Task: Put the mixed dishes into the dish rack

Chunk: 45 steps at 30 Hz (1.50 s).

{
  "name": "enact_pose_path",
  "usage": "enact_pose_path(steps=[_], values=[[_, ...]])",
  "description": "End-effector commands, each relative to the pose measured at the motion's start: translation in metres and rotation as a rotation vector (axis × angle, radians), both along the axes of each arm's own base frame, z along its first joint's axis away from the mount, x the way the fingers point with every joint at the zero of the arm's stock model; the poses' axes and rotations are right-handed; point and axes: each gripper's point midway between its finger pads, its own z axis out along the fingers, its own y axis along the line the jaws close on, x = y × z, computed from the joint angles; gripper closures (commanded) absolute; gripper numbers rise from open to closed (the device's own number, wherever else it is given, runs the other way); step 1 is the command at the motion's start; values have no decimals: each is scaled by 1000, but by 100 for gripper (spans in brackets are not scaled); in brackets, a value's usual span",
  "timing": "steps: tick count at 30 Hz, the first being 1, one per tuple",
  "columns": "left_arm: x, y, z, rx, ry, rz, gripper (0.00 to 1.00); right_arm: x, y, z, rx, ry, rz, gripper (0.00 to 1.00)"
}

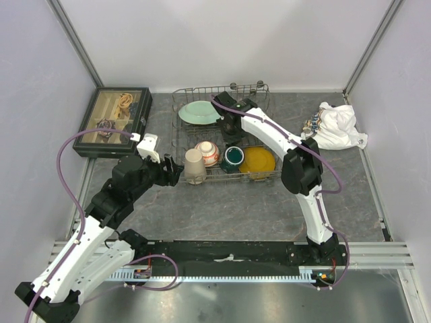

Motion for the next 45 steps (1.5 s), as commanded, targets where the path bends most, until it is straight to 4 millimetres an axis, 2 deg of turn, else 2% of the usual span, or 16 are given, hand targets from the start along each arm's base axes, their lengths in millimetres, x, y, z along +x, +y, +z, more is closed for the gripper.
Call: enact_pose_path(steps=[1, 8, 16, 22, 24, 28, 34, 37, 40, 45], values=[[4, 6, 5, 26, -37, 16, 28, 1, 12, 12, 36, -11, -13, 100], [3, 5, 5, 24, -38, 13, 28, -8, 17, 2, 14, 21, 1, 100], [3, 5, 5, 27, -34, 8, 27, -19, 11, -10, -40, 70, 17, 99], [4, 4, 4, 27, -27, 9, 27, -22, 12, -24, -52, 102, 36, 77], [3, 5, 4, 26, -29, 11, 27, -22, 15, -26, -37, 101, 44, 66], [3, 5, 2, 30, -24, 12, 27, -19, 20, -22, -4, 77, 45, 49], [1, 9, 3, 36, -28, 22, 27, -14, 28, -9, 46, 43, 58, 37], [0, 10, 5, 32, -35, 26, 26, -12, 31, 4, 73, 13, 61, 31], [1, 9, 6, 29, -32, 24, 25, -9, 33, 27, 119, -34, 62, 25], [2, 6, 6, 25, -23, 15, 23, -1, 34, 55, 197, -93, 46, 21]])
